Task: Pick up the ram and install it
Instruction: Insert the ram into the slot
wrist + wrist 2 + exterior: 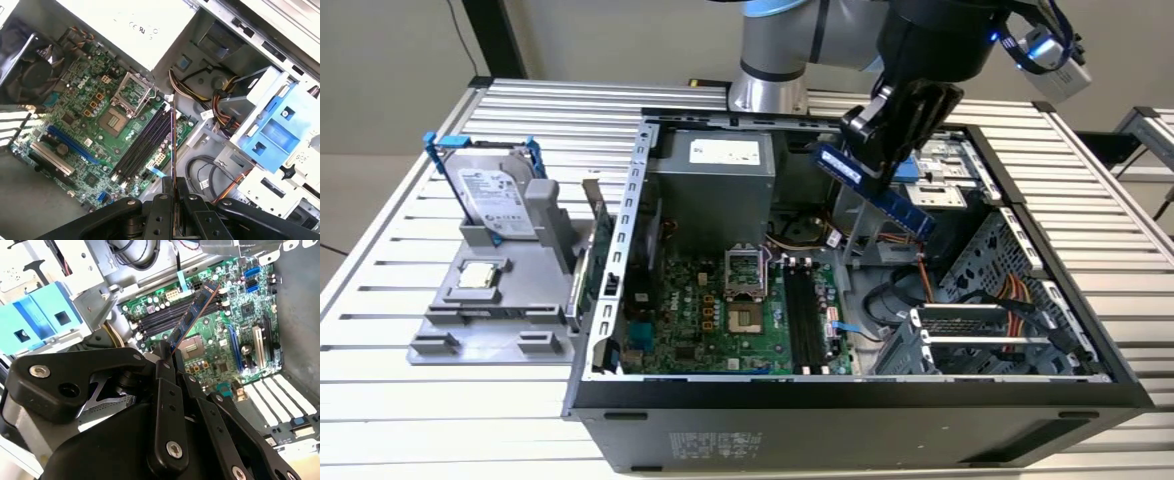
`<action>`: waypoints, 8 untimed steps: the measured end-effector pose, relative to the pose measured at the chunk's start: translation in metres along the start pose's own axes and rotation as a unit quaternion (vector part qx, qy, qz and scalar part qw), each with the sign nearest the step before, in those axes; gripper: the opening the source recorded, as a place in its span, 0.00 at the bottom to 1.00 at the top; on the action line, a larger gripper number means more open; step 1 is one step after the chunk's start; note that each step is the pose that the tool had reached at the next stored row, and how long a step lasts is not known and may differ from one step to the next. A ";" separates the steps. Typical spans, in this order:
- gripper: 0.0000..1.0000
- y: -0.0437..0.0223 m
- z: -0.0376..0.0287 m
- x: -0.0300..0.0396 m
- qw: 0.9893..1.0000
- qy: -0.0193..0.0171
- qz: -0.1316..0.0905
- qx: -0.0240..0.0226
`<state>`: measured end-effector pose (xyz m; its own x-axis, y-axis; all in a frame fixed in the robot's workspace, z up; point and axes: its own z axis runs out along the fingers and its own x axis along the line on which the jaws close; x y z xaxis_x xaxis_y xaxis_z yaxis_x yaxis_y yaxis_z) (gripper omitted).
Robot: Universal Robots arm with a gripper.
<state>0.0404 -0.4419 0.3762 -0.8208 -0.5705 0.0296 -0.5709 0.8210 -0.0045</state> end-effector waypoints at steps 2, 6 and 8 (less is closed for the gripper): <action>0.00 0.0000 0.0000 0.0000 1.000 0.000 0.011 0.000; 0.00 0.0000 0.0000 0.0000 0.999 0.000 0.033 -0.001; 0.00 0.0000 0.0000 0.0000 0.999 0.000 0.045 -0.001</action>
<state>0.0404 -0.4419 0.3762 -0.8686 -0.4947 0.0296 -0.4950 0.8689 -0.0045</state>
